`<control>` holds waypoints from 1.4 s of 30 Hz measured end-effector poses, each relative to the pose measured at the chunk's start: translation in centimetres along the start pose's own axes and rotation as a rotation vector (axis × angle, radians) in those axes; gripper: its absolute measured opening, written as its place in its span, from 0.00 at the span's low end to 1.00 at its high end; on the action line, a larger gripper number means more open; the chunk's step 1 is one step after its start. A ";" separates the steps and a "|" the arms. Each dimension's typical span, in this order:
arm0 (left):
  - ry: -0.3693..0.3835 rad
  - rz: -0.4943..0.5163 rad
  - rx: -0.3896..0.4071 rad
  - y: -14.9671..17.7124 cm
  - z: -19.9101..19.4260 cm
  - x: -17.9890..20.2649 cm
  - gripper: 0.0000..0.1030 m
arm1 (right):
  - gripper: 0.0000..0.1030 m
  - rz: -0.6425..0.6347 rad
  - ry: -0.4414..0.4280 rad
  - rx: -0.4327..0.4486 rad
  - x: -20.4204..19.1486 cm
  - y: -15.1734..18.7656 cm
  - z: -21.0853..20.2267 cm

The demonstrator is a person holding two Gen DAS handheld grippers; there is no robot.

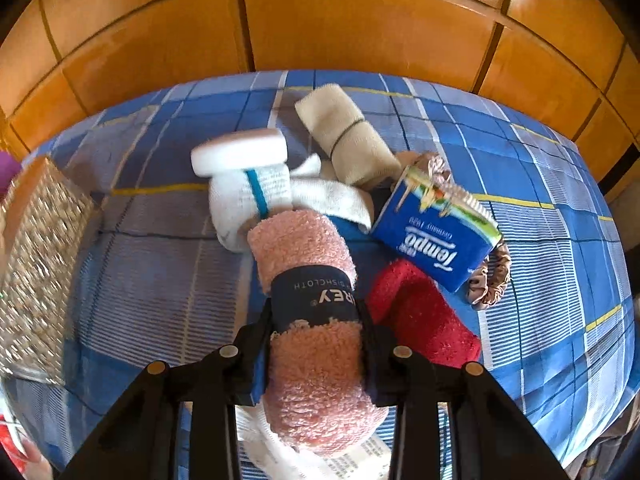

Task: Organize soft objects
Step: 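Drop the teal bear into the gold tray while the right tool grasps the pink towel, then carry the pink towel with the right tool into the gold tray and release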

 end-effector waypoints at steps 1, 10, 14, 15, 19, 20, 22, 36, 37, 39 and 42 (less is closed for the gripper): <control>0.001 0.000 -0.001 0.0 -0.1 -0.1 1.00 | 0.34 0.005 -0.007 0.010 -0.2 -0.3 -0.3; 0.010 0.001 -0.002 0.7 -0.7 -0.4 1.00 | 0.34 -0.049 -0.104 0.172 -7.2 -6.5 -5.6; 0.009 -0.019 -0.006 0.9 -0.6 -1.2 1.00 | 0.34 -0.126 -0.189 0.217 -12.8 -8.6 -8.2; 0.006 -0.025 -0.007 0.9 -0.6 -1.5 1.00 | 0.34 -0.156 -0.218 0.228 -14.8 -8.9 -9.0; -0.015 -0.054 -0.011 1.1 -0.5 -3.2 1.00 | 0.34 -0.240 -0.344 0.221 -22.2 -8.3 -10.5; -0.025 -0.070 -0.010 1.1 -0.6 -4.0 1.00 | 0.34 -0.263 -0.369 0.218 -23.9 -7.8 -10.7; -0.043 -0.101 -0.002 0.9 -0.8 -5.5 1.00 | 0.34 -0.313 -0.434 0.202 -27.9 -6.5 -11.1; -0.139 -0.271 0.034 0.0 -1.4 -13.2 1.00 | 0.36 -0.448 -0.545 -0.046 -44.5 5.3 -2.8; -0.140 -0.269 0.031 0.1 -1.2 -13.3 1.00 | 0.37 -0.444 -0.525 -0.059 -44.7 5.4 -1.7; -0.138 -0.268 0.025 0.2 -1.1 -13.4 1.00 | 0.38 -0.431 -0.491 -0.086 -44.7 5.8 0.0; -0.141 -0.261 0.021 0.4 -0.8 -13.5 1.00 | 0.44 -0.403 -0.469 -0.085 -43.6 6.1 1.2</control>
Point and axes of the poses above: each gripper's, at about its wrist camera, not at the fingertips, and z roughly the way its jaws point, x to its right, y to its underside, the point moved 10 cm from there along z, roughly the way its jaws point, and after that the axes turned 6 degrees about -y, right-handed, at the moved point
